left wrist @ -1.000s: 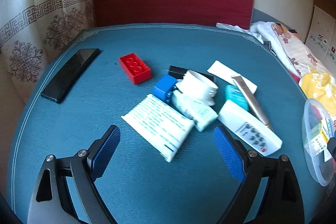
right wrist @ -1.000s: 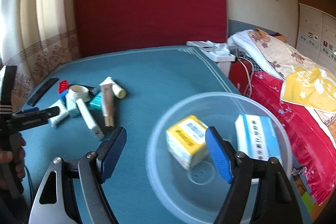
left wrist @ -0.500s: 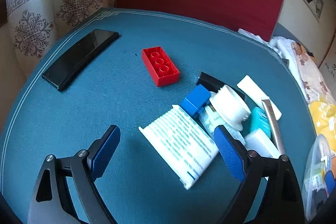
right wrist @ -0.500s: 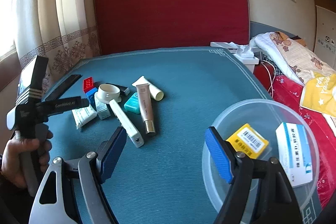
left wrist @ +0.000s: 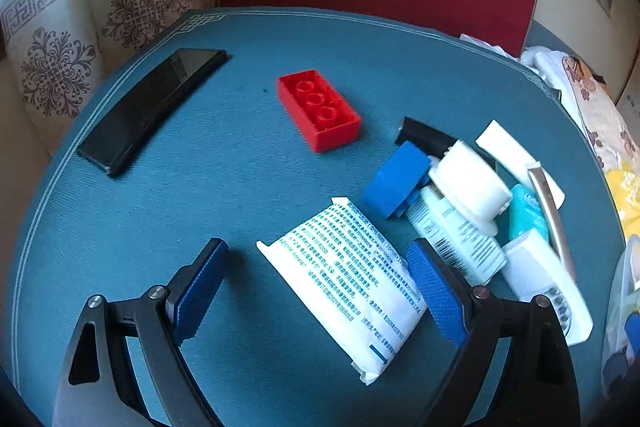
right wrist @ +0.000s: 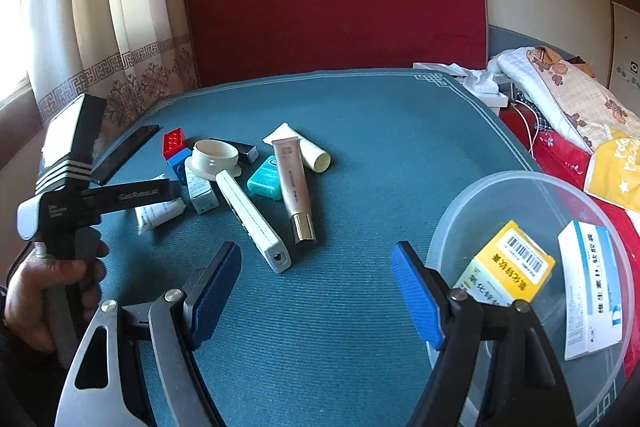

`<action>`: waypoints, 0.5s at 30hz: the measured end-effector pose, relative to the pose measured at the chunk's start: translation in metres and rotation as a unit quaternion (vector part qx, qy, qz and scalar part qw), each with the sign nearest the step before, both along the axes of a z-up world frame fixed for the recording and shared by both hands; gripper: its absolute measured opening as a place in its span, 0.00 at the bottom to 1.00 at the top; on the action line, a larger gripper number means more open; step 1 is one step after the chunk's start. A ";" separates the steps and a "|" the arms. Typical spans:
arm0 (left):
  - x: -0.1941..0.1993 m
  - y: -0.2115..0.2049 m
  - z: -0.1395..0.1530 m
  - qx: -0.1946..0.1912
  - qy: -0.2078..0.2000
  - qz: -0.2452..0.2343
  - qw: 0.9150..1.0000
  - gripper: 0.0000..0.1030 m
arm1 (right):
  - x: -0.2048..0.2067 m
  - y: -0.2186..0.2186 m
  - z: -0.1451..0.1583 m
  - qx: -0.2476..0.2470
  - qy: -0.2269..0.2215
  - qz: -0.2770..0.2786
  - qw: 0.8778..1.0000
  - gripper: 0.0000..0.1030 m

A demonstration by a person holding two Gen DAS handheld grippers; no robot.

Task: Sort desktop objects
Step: 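Grasp the white sachet with the left gripper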

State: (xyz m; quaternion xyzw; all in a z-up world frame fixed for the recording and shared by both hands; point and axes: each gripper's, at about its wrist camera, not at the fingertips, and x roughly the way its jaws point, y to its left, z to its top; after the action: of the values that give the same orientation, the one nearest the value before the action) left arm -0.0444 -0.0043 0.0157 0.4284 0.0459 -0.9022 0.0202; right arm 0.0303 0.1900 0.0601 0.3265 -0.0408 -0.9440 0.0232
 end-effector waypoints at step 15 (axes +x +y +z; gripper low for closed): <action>0.012 -0.035 0.001 0.028 -0.010 0.014 0.999 0.91 | -0.013 -0.016 0.000 0.013 -0.006 0.020 1.000 0.78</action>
State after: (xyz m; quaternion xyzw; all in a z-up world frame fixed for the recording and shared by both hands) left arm -0.0324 -0.0395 0.0167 0.4375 0.0770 -0.8957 0.0216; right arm 0.0171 0.1736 0.0602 0.3330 -0.0224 -0.9419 0.0375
